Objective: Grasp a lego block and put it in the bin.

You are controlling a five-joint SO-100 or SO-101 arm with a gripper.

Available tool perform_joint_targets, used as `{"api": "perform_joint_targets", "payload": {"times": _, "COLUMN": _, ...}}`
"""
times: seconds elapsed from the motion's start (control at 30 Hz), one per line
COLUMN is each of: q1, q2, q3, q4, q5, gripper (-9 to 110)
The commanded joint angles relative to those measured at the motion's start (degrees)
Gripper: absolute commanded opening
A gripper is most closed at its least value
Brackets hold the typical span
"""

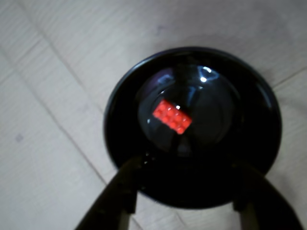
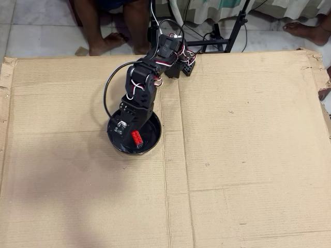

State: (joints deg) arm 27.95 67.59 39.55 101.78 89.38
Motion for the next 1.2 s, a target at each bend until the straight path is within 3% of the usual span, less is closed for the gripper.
{"api": "perform_joint_targets", "payload": {"times": 0.0, "q1": -1.9, "q2": 6.7, "q3": 3.7, "q4": 0.3, "q5": 0.0, "gripper": 20}}
{"api": "perform_joint_targets", "payload": {"times": 0.53, "q1": -12.4, "q2": 30.2, "q3": 30.4, "q4": -0.9, "q5": 0.2, "gripper": 20}}
{"api": "perform_joint_targets", "payload": {"times": 1.17, "q1": -23.9, "q2": 64.7, "q3": 76.3, "q4": -24.6, "q5": 0.9, "gripper": 20}}
